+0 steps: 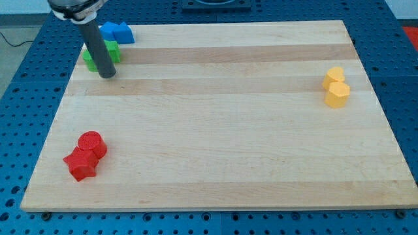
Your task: Push the green circle into the green star
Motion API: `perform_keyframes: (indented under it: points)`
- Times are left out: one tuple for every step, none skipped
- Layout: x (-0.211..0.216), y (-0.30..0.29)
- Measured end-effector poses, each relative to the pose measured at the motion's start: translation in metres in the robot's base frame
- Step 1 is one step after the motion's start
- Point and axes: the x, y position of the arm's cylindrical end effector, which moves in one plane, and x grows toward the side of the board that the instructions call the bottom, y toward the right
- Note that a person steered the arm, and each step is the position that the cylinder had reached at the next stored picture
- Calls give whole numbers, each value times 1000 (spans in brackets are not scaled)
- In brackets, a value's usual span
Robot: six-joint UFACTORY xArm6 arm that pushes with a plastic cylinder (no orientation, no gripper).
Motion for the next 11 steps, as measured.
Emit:
perform_keyframes:
  points:
    - [-29,0]
    - [-47,-1]
    - [-33,8]
    - [19,23]
    - [47,-10]
    - [45,-28]
    - [23,-21]
    - [5,-18]
    - [22,-32]
    - [27,-75]
    - [9,-82]
